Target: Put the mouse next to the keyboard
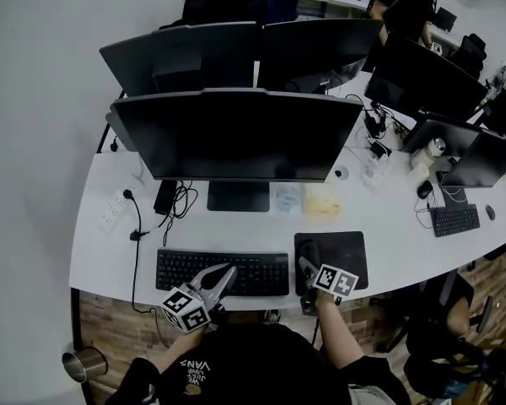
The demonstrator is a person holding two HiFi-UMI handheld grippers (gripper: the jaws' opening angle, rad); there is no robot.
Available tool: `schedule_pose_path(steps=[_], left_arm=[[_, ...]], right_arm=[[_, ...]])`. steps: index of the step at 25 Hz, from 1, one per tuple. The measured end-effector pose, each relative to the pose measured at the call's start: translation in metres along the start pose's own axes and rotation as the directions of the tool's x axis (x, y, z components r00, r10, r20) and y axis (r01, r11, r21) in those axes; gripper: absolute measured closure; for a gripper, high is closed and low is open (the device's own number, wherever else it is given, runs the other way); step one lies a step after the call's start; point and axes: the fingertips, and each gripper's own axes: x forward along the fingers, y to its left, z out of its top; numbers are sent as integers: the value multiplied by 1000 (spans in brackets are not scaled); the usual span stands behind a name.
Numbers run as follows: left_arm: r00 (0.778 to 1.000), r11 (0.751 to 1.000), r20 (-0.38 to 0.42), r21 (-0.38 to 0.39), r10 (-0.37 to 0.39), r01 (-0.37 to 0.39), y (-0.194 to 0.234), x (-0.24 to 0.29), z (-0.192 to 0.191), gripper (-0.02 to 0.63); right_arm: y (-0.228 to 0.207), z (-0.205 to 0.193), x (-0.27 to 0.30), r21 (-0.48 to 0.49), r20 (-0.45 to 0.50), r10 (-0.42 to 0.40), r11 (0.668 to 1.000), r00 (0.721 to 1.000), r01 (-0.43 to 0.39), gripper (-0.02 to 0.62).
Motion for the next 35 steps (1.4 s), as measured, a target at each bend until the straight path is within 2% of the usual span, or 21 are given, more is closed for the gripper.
schedule_pose_path(steps=[13, 21, 28, 35], left_arm=[[1000, 1000, -13, -4, -13, 13, 3, -10, -1, 604], [999, 999, -19, 3, -31, 32, 3, -16, 1, 604], [998, 998, -28, 13, -64, 64, 3, -21, 5, 604], [992, 993, -46, 22, -115, 116, 4, -26, 7, 604]], right_arm=[[-1, -12, -9, -184, -17, -138, 974, 990, 133, 263], [2, -19, -18, -168, 5, -143, 976, 990, 141, 256], [16, -14, -39, -155, 113, -127, 977, 986, 144, 256], [55, -1, -69, -175, 266, -65, 978, 962, 115, 258]])
